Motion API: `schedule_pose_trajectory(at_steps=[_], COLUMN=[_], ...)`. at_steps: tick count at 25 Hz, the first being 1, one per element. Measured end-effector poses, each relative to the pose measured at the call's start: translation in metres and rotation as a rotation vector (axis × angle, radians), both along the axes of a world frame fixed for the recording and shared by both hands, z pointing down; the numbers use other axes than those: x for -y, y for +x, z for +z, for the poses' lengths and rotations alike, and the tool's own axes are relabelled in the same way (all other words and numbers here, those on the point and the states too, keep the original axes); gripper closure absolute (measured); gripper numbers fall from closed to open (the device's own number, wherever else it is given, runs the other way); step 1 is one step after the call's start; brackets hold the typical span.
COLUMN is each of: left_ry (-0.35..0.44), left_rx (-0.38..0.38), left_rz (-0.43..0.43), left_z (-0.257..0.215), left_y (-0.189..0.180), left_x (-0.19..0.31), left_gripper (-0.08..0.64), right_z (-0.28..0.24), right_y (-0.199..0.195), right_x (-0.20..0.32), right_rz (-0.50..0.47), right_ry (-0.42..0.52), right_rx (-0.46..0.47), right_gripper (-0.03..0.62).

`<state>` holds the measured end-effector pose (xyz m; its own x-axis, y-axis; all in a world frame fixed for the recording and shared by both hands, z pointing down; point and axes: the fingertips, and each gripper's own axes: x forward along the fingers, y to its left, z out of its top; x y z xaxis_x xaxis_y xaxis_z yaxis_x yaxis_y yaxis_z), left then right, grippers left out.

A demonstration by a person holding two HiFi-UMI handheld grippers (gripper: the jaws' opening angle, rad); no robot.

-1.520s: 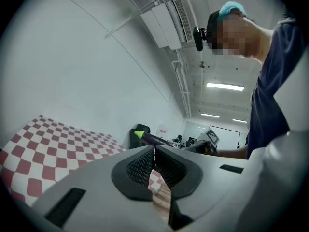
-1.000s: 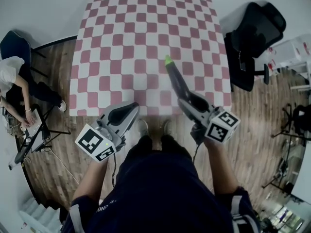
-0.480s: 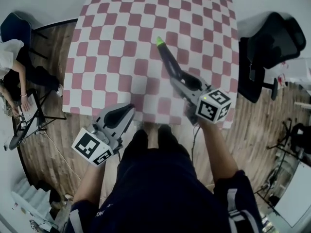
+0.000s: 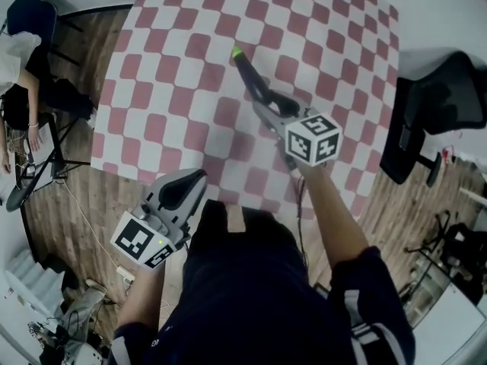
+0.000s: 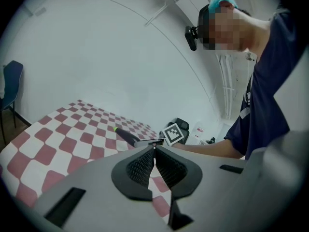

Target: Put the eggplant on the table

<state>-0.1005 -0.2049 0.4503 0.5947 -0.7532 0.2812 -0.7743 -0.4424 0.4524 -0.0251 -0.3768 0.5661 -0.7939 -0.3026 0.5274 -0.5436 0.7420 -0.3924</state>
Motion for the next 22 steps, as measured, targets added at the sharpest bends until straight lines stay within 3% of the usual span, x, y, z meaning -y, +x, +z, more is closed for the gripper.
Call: schedule_pose_trajectory(at_steps=[12,20,22], left_ry=[-0.082,-0.092,-0.089], left_rx=[-0.01,-0.015,-0.016], left_rz=[-0.06,-0.056,-0.047], left_z=[0.033,0.038,0.037], left_y=[-0.017,-0.023,-0.022], left_x=[0.0,-0.004,-0.005], left_gripper=[0.526,0.526,0.526], right_z=[0.086,0.111,0.112], right_y=[-0.031,-0.035,-0.035], right_x=[0.021,0.02,0.018], right_rz=[-0.065,-0.082,-0.081], right_ry=[0.04,0.069,0.066], right_rx=[-0.24,-0.324,-0.326], right_gripper=[0.403,0.397,0.351])
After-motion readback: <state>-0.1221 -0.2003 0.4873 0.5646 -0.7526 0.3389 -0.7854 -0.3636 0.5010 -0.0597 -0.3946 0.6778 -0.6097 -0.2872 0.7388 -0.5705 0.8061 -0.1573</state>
